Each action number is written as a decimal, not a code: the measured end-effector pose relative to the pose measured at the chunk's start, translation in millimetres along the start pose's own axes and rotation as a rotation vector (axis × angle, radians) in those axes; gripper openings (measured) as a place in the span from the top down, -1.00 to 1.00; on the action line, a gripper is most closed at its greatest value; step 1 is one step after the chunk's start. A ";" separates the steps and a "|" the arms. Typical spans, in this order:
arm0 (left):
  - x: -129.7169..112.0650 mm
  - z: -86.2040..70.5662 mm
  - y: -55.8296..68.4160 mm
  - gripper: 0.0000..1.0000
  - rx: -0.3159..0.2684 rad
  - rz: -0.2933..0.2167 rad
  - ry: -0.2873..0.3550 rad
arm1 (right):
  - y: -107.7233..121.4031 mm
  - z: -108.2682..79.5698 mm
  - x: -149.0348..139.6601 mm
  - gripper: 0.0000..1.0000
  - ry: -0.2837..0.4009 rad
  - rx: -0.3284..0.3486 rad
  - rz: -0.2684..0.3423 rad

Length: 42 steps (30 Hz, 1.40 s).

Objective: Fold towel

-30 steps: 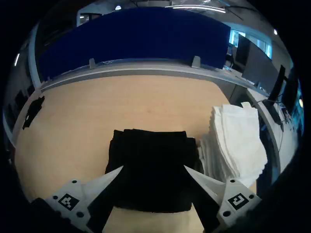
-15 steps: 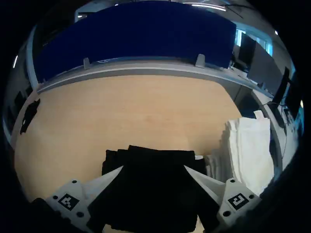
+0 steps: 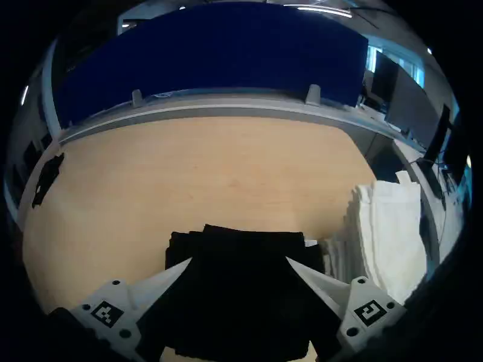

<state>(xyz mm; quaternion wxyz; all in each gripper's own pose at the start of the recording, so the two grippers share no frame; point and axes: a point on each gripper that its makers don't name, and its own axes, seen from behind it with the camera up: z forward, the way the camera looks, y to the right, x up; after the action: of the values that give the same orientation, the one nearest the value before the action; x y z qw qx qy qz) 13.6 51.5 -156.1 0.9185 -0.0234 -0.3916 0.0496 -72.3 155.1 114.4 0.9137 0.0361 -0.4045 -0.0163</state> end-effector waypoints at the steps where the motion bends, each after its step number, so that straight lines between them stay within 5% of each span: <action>1: 0.7 0.2 0.1 -0.88 -0.002 -0.003 0.002 | -0.4 -3.8 0.7 -1.00 0.007 0.000 -0.002; 10: 6.6 -2.0 -0.1 -0.88 -0.013 -0.011 0.028 | -7.1 -39.4 4.7 -1.00 0.078 -0.006 0.022; 29: 31.0 -5.8 -3.4 -0.88 -0.042 -0.018 0.112 | -53.1 -170.6 10.5 -1.00 0.365 -0.059 0.068; 42: 50.8 -11.0 -8.7 -0.88 -0.046 -0.023 0.181 | -86.1 -239.8 30.9 -1.00 0.583 -0.075 0.083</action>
<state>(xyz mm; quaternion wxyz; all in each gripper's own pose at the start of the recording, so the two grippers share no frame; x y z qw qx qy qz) 57.1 48.4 -126.6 0.9499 -0.0442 -0.3083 0.0279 125.9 80.1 -30.4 0.9919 -0.0113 -0.1251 0.0172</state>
